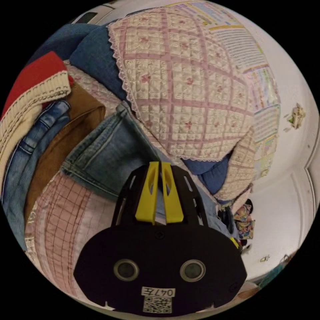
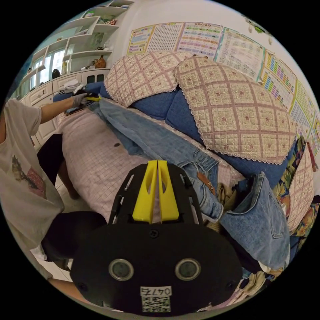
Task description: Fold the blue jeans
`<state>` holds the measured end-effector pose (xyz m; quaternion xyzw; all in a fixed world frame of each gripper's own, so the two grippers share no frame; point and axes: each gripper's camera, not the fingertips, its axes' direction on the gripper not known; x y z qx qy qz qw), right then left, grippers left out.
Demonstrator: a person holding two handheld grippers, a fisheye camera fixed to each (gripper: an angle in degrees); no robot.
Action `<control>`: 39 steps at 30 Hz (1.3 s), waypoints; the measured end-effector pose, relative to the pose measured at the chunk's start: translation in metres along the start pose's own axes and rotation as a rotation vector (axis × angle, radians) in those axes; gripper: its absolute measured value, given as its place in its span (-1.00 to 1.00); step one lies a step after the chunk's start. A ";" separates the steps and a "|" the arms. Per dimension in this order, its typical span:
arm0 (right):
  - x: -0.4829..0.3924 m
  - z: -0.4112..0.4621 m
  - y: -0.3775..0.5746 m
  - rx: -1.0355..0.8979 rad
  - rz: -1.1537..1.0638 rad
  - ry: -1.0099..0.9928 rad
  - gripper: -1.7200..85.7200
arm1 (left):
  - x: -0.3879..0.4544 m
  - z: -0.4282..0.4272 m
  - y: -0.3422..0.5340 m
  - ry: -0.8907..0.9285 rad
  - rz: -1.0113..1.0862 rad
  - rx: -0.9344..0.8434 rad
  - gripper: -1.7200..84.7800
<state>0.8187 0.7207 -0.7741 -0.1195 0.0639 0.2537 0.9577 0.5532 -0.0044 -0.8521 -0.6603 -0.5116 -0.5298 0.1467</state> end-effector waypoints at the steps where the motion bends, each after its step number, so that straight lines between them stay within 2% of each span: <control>1: 0.002 -0.013 0.005 -0.001 0.010 0.000 -0.99 | 0.000 -0.008 0.009 0.031 0.013 0.001 -0.98; 6: 0.008 -0.063 0.033 -0.043 0.029 -0.003 -0.99 | -0.005 -0.099 0.128 0.063 0.113 -0.037 -0.98; 12: 0.012 -0.077 0.070 -0.176 0.058 -0.063 -0.99 | -0.031 -0.149 0.269 -0.010 0.062 -0.068 -0.98; 18: 0.024 -0.080 0.090 -0.259 0.092 -0.106 -0.99 | -0.069 -0.159 0.349 0.022 -0.084 -0.052 -0.98; 23: 0.038 -0.116 0.091 -0.234 0.089 -0.075 -0.99 | -0.069 -0.169 0.383 0.012 -0.078 -0.045 -0.98; 27: 0.050 -0.113 0.102 -0.303 0.105 -0.082 -0.97 | -0.076 -0.176 0.414 0.021 -0.097 -0.053 -0.95; 30: 0.074 -0.103 0.122 -0.398 0.281 -0.083 -0.87 | -0.083 -0.182 0.439 0.057 -0.123 -0.038 -0.87; 33: 0.100 -0.139 0.145 -0.215 0.505 -0.062 -0.80 | -0.086 -0.192 0.463 0.075 -0.125 -0.013 -0.83; 35: 0.129 -0.163 0.175 -0.017 0.782 -0.089 -0.77 | -0.089 -0.194 0.474 0.072 -0.138 -0.013 -0.81; 39: 0.161 -0.157 0.195 0.014 0.960 -0.073 -0.76 | -0.091 -0.194 0.491 0.109 -0.153 0.001 -0.88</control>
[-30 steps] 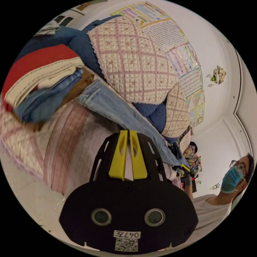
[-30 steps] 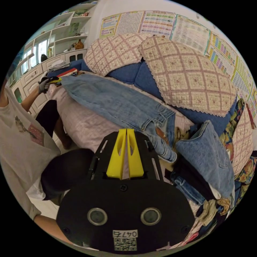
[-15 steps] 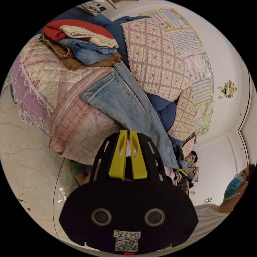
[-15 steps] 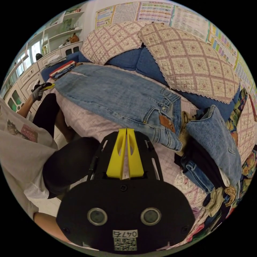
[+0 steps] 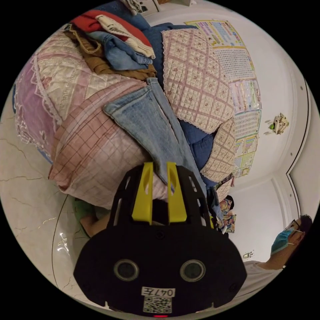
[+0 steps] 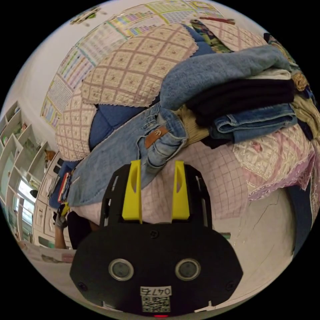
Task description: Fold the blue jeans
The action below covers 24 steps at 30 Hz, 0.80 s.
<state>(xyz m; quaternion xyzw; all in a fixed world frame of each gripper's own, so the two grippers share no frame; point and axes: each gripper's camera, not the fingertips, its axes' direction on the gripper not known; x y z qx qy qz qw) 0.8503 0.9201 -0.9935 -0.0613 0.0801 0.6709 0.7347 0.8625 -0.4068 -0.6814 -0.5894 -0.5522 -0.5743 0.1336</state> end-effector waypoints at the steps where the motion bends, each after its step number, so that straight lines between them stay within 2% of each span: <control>1: 0.004 0.005 -0.006 -0.004 0.020 -0.005 -0.82 | 0.002 -0.001 0.002 -0.004 0.006 0.009 -0.90; 2: 0.007 0.007 -0.013 -0.008 0.035 -0.015 -0.92 | 0.006 -0.003 0.008 -0.017 0.018 0.030 -0.95; 4: 0.003 0.004 -0.023 -0.025 0.024 -0.016 -0.97 | 0.013 -0.008 0.016 -0.025 0.040 0.054 -0.97; 8: -0.026 -0.042 -0.024 0.173 -0.239 0.003 -0.99 | 0.035 -0.024 0.037 -0.088 0.158 0.090 -0.98; 10: -0.004 -0.036 -0.020 0.129 -0.164 -0.001 -0.99 | 0.031 -0.024 0.044 -0.160 0.154 0.059 -0.98; 13: 0.041 0.005 -0.008 -0.095 0.016 0.020 -0.99 | 0.004 -0.020 0.059 -0.162 0.062 0.018 -0.98; 16: 0.047 0.007 0.000 -0.061 0.057 -0.004 -0.98 | -0.010 -0.027 0.070 -0.094 0.023 0.031 -0.98; 21: 0.012 -0.009 -0.001 -0.057 -0.036 0.274 -0.94 | -0.015 -0.038 0.082 -0.073 0.027 0.016 -0.97; 24: -0.039 -0.028 0.012 0.114 -0.210 0.424 -0.95 | -0.019 -0.046 0.090 -0.060 0.027 0.022 -0.93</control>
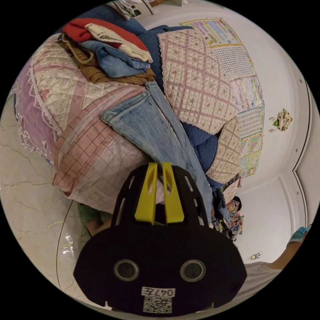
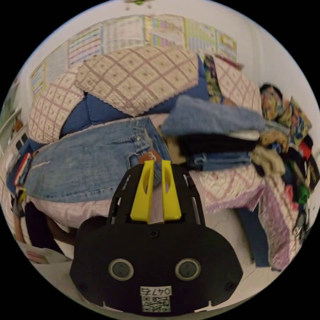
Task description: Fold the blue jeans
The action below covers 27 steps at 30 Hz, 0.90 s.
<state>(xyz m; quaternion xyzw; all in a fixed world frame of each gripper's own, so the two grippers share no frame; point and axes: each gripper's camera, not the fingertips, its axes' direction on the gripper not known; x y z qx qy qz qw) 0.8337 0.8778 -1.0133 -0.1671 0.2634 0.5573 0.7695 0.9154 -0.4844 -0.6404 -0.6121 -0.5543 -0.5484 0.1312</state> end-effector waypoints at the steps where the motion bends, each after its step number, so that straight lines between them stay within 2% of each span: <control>1: -0.020 -0.010 0.001 0.071 -0.078 0.020 -0.96 | -0.001 -0.001 0.002 -0.001 -0.001 0.002 -0.92; 4: -0.071 -0.022 0.003 0.199 -0.250 -0.011 -0.95 | -0.007 -0.006 0.009 0.018 -0.010 0.018 -0.88; 7: -0.107 -0.017 0.006 0.254 -0.337 -0.192 -0.96 | -0.012 -0.012 0.015 0.020 -0.020 0.027 -0.87; 14: -0.167 0.038 0.016 0.186 -0.384 -0.588 -0.98 | -0.028 -0.036 0.026 -0.002 -0.033 0.050 -0.87; 20: -0.189 0.107 0.034 0.126 -0.353 -0.823 -0.99 | -0.040 -0.053 0.029 -0.002 -0.040 0.059 -0.91; 27: -0.180 0.177 0.061 0.043 -0.218 -0.874 -0.99 | -0.036 -0.067 0.031 -0.071 -0.013 0.077 -0.97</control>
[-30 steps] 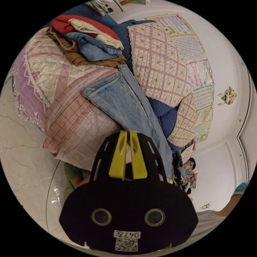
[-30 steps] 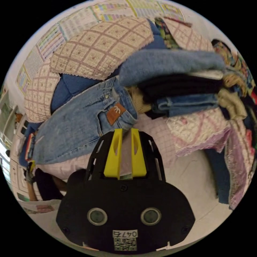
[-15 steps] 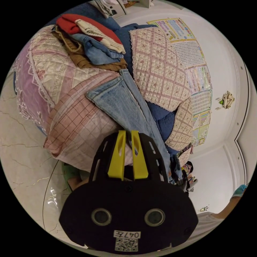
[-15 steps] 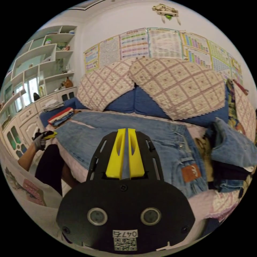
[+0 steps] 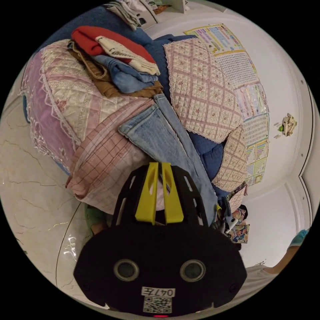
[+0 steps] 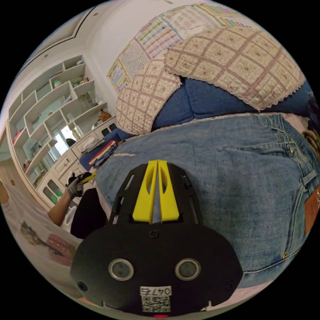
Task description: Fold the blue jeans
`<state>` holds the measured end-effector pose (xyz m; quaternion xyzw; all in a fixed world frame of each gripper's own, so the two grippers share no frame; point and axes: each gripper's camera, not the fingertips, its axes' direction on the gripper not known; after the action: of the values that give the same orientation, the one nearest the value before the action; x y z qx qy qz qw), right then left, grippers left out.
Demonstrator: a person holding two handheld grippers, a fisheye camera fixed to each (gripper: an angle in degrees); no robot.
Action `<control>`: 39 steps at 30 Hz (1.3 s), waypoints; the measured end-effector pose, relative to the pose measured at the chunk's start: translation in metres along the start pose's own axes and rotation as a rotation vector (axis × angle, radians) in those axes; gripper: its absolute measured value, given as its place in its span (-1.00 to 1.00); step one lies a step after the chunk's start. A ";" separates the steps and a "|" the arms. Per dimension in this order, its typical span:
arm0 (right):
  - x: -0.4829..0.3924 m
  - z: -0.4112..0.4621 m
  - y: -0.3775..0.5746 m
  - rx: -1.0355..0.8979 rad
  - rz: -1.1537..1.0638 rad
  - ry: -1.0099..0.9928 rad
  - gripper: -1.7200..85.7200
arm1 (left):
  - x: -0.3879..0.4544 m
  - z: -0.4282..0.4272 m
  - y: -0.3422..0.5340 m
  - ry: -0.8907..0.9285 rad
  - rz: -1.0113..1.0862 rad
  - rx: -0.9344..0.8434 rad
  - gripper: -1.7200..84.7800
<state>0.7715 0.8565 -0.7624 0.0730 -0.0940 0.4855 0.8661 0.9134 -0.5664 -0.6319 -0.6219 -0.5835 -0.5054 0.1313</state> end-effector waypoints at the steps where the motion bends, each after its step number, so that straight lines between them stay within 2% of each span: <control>1: 0.009 0.004 0.005 0.001 0.029 -0.012 -0.99 | 0.000 -0.001 0.000 -0.003 0.003 0.002 -0.97; 5: 0.030 0.025 0.020 -0.029 0.076 -0.034 -0.99 | -0.002 -0.010 0.000 -0.036 0.013 -0.001 -0.94; 12: 0.043 0.058 0.044 -0.045 0.030 -0.006 -0.99 | -0.018 -0.045 0.000 -0.053 -0.009 0.055 -0.86; 21: 0.073 0.104 0.083 -0.034 0.044 -0.018 -0.99 | -0.029 -0.063 -0.010 -0.075 -0.022 0.050 -0.96; 31: 0.101 0.165 0.138 -0.012 0.061 -0.053 -0.99 | -0.039 -0.091 -0.021 -0.096 -0.012 0.079 -0.97; 39: 0.109 0.225 0.184 -0.032 0.037 -0.063 -0.98 | -0.043 -0.100 -0.032 -0.073 -0.014 0.049 -0.85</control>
<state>0.6488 0.9927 -0.5117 0.0726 -0.1301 0.4973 0.8547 0.8465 -0.6581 -0.6337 -0.6326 -0.6044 -0.4687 0.1217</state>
